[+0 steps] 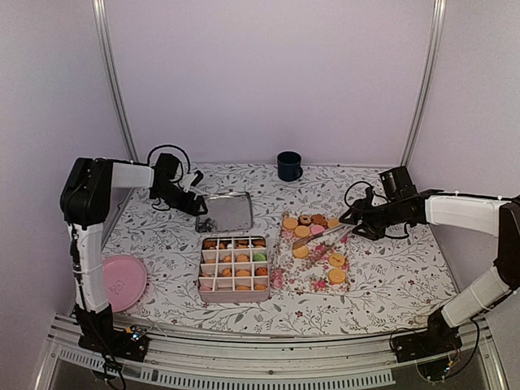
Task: Pack the cookies
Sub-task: Place the clamp on the plate, then pick up the box lid from the center of the board.
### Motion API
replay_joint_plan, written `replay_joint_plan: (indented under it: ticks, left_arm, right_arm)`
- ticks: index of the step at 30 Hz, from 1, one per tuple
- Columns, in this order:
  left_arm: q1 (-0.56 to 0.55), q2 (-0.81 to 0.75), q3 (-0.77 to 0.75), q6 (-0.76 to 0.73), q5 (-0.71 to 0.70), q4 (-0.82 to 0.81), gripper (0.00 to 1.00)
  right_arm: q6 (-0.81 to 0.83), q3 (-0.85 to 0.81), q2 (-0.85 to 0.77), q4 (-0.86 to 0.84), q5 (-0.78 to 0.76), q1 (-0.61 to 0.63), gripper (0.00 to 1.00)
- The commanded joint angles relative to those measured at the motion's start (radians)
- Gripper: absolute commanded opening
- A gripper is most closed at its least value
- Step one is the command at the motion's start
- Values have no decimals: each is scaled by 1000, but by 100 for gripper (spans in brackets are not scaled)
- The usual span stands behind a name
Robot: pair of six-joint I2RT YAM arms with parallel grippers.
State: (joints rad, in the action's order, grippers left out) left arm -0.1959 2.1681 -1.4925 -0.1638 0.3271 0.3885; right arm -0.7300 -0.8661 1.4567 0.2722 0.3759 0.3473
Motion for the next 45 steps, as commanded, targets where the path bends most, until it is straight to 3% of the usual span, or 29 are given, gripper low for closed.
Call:
replay_joint_plan:
  ticks: [1,11,19,28,31,38,45]
  left_arm:
    - [-9,57,-34,1,-17,-10,88]
    - [-18,134,-121,36,-15,35,71]
    - [-24,156,-145,78,-73,98,44]
    - [-24,128,-134,96,-78,98,19]
    - [-24,137,-182,108,-72,114,6]
    - [-32,155,-295,129,-53,150,0]
    - [-32,151,-472,180,14,219,0]
  right_arm:
    - [-47,-3,8,3,-14,-1,65]
    - [-11,4,-151,24,-101,18,73]
    - [39,-46,-169,119,-273,133,73]
    - [66,-101,-133,115,-369,214,72]
    - [85,-128,-102,113,-389,250,72]
    - [121,-172,-50,76,-396,287,73]
    - [152,-223,2,-27,-347,311,77]
